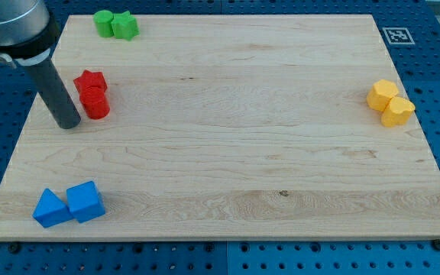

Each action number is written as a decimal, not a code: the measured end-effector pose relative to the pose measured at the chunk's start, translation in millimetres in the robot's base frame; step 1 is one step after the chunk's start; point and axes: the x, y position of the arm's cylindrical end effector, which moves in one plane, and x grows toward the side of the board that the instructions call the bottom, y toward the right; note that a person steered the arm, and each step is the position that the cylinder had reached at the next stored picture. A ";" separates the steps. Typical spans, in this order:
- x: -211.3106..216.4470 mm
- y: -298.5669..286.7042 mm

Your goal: Push the red star to the top right of the red circle

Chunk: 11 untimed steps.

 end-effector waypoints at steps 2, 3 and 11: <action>-33.0 7.8; -33.0 33.1; -73.6 63.6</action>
